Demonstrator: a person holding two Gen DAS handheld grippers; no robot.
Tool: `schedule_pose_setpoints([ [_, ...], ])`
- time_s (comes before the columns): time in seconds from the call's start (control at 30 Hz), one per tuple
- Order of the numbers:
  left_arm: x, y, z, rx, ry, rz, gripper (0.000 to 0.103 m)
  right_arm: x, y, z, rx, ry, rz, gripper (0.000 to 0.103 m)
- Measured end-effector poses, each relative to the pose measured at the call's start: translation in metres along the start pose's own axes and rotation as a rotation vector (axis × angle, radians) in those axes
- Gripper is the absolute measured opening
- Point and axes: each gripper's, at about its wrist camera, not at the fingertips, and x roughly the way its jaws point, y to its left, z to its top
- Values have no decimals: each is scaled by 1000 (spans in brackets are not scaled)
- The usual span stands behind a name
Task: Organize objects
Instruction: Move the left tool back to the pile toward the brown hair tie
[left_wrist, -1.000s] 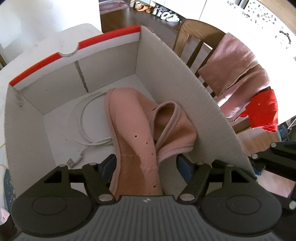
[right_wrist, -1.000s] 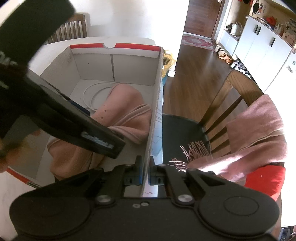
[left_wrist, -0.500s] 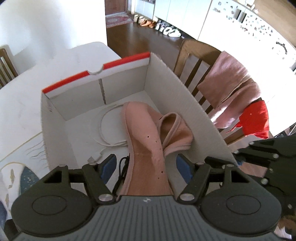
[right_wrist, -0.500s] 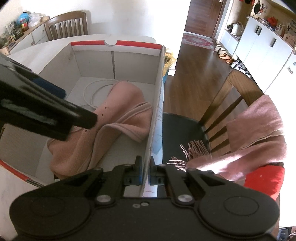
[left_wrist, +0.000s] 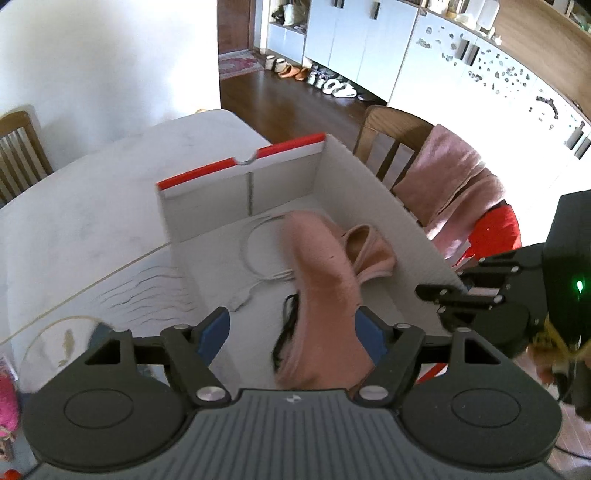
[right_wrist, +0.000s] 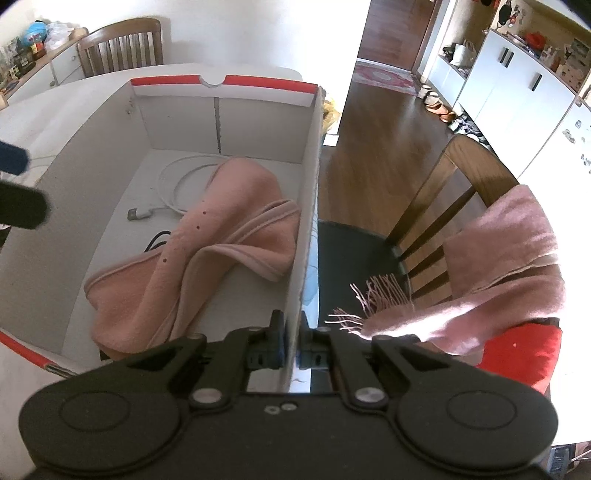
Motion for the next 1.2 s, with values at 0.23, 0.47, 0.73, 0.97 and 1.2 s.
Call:
schedule_pose_setpoints([
  [0.23, -28, 37, -28, -22, -20, 19, 76, 1, 2, 2, 5, 8, -17, 5],
  [0.47, -55, 79, -63, -68, -42, 62, 84, 0, 4, 3, 5, 14, -32, 6],
  [0.73, -72, 124, -112, -117, -42, 81, 101, 1, 5, 4, 2, 20, -44, 6],
  [0.97, -69, 158, -148, -181, -32, 127, 103, 1, 8, 4, -1, 25, -58, 7],
  [1.2, -43, 178, -178, -171, 28, 181, 103, 1, 11, 4, -2, 30, -71, 8],
])
